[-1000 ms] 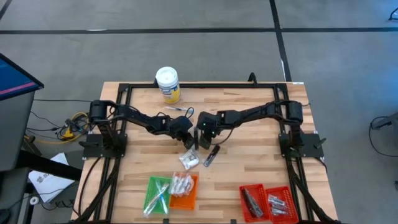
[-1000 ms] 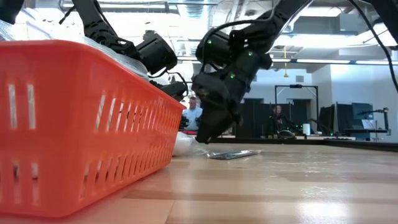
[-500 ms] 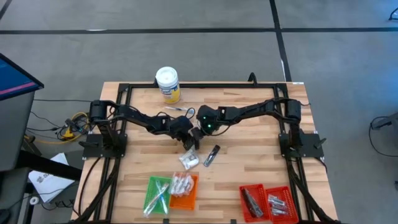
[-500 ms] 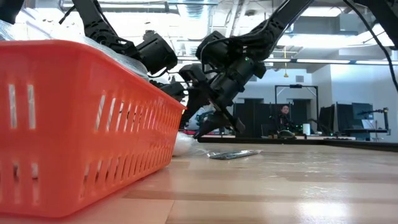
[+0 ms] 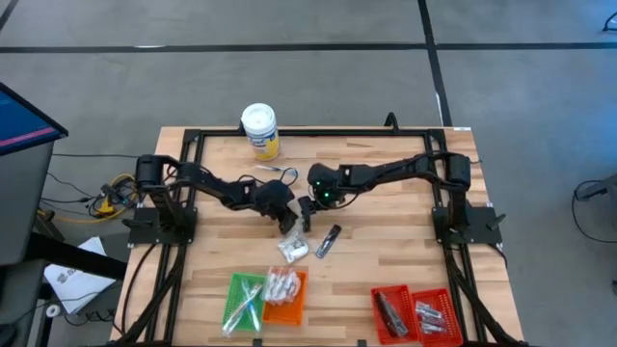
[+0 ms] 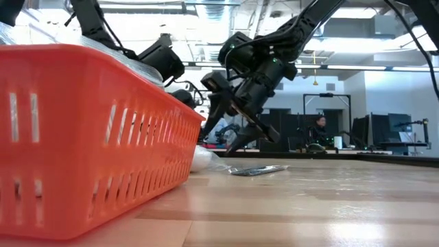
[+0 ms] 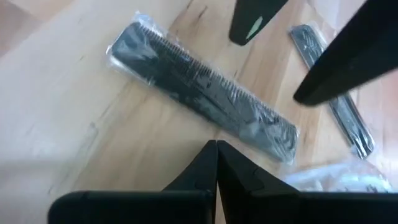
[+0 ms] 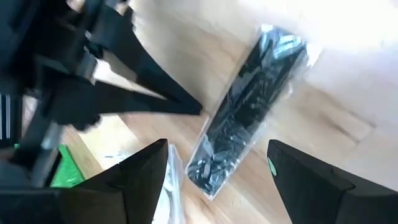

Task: Pick & Place Travel size toiletries
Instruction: Put the black comb into the left red basket

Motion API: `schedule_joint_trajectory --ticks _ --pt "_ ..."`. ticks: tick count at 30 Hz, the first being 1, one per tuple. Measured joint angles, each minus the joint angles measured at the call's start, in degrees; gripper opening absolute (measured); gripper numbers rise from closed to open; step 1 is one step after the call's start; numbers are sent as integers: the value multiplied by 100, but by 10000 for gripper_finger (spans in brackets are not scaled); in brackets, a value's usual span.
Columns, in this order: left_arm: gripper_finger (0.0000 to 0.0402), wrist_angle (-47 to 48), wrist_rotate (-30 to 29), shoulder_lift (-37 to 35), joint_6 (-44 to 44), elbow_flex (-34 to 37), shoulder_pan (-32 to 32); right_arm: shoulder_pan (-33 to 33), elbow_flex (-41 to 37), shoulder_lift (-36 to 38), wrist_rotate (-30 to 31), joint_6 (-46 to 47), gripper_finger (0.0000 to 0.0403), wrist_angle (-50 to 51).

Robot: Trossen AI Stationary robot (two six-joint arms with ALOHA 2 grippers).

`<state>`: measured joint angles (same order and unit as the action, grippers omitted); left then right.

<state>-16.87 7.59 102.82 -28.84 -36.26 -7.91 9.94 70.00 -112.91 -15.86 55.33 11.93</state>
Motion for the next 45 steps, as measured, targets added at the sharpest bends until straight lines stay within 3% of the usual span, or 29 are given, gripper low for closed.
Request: schedule_joint_trajectory --ticks 19,27,45 --pt "1 -511 -6 -259 299 -32 -53 150 0 -2 -16 323 270 93" --pt "1 -569 328 291 296 -462 -117 148 0 -2 4 295 270 88" --pt "1 -488 219 65 310 -434 -152 139 0 -2 12 265 270 93"
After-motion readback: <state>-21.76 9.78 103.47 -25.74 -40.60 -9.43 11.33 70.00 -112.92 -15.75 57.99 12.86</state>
